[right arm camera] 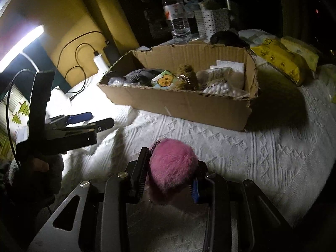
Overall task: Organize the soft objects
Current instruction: 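Close the right gripper on the pink fuzzy plush and lift it, then grasp the white paper towel with the left gripper and lift it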
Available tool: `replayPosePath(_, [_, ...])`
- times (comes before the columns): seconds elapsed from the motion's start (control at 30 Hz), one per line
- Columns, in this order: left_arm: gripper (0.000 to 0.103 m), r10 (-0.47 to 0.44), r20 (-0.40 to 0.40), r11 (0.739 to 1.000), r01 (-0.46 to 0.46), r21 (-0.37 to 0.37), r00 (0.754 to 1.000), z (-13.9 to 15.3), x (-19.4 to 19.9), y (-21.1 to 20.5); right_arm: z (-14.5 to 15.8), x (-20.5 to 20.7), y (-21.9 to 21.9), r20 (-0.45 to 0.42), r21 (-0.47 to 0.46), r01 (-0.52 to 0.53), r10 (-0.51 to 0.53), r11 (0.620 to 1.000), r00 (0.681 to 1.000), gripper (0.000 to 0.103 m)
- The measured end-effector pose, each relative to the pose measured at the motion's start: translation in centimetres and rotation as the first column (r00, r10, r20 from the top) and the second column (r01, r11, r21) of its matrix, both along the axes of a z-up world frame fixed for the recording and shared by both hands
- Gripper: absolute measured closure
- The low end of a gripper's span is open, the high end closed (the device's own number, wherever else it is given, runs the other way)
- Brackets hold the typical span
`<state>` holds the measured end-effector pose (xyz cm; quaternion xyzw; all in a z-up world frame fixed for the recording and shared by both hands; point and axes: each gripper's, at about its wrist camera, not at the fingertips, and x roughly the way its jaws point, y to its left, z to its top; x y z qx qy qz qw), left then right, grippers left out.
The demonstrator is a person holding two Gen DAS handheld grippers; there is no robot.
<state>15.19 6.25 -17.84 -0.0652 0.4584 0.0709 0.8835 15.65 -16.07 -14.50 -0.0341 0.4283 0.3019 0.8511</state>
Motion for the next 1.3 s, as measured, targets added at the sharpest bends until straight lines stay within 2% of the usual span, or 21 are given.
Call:
replayPosePath(0.07, [0.028,-0.012,0.002,1.000,0.012,0.015,1.000,-0.2,0.0,-0.3,-0.1,0.3,-0.1,-0.003,-0.002,0.005,-0.005,1.000,1.000,0.067])
replayPosePath(0.1, [0.031,-0.016,0.005,1.000,0.015,0.018,1.000,-0.2,0.0,-0.4,-0.2,0.4,-0.1,-0.006,-0.003,0.006,-0.006,1.000,1.000,0.067])
replayPosePath(0.23, [0.053,-0.026,0.014,0.999,0.025,0.030,1.000,0.0,-0.1,-0.5,-0.7,0.5,0.1,-0.015,-0.007,0.007,-0.007,1.000,1.000,0.067])
replayPosePath(0.37, [0.080,-0.041,0.013,0.998,0.040,0.042,0.999,0.3,-0.4,-0.9,-0.7,0.4,0.1,-0.011,-0.010,0.004,-0.004,1.000,1.000,0.067])
replayPosePath(0.5, [0.091,-0.052,0.031,0.998,0.051,0.033,0.998,1.1,-1.0,-1.2,-0.2,0.1,0.0,0.003,-0.008,0.010,-0.010,1.000,1.000,0.067])
replayPosePath(0.8, [0.096,-0.109,0.082,0.994,0.109,0.004,0.991,3.4,-3.4,-3.2,1.3,-1.0,-0.7,0.052,-0.013,0.024,-0.024,1.000,0.998,0.067])
replayPosePath(1.03, [0.097,-0.103,0.121,0.994,0.106,-0.015,0.987,5.7,-4.5,-3.6,2.9,-1.6,-1.9,0.098,0.002,0.031,-0.031,1.000,0.995,0.067])
replayPosePath(1.3, [0.097,-0.121,0.175,0.992,0.125,-0.014,0.977,8.6,-4.3,-5.1,4.2,-1.1,-3.0,0.121,0.028,0.038,-0.041,0.999,0.992,0.067])
